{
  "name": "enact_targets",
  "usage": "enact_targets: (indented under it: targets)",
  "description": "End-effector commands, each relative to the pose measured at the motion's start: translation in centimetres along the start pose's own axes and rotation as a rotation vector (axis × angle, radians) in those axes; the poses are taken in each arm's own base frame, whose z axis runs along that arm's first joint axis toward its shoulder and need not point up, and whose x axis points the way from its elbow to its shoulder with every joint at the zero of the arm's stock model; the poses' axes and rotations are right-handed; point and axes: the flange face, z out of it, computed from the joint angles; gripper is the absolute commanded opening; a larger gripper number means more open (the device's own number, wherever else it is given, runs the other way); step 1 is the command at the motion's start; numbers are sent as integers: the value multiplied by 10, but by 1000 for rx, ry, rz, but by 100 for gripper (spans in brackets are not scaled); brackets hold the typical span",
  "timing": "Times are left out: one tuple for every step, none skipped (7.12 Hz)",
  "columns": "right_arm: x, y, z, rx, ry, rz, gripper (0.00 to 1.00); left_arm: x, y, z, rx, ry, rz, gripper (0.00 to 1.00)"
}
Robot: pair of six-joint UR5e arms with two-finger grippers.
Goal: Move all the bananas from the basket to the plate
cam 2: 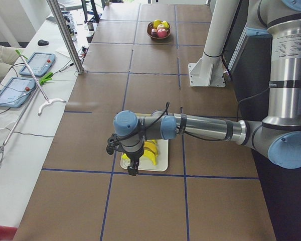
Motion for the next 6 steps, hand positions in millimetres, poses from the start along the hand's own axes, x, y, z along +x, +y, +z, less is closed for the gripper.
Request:
enact_targets:
  targets:
    - [4,4,-4,29,69,-14,99,-4,7,6,-13,-3,-11,100]
    - [2,2,-6,50,67,39,99,-7,10,11,-21,4,-14,100]
    - [2,2,-6,50,63,47,100,-7,10,11,-21,2,-11,100]
    - [2,2,-5,49,59,45,100,-7,10,12,-25,-2,-11,100]
    - [2,2,-4,49,49,43,100,-1,8,7,-17,-4,1,100]
    - [2,2,-4,50,49,42,100,3,10,7,-20,-4,6,100]
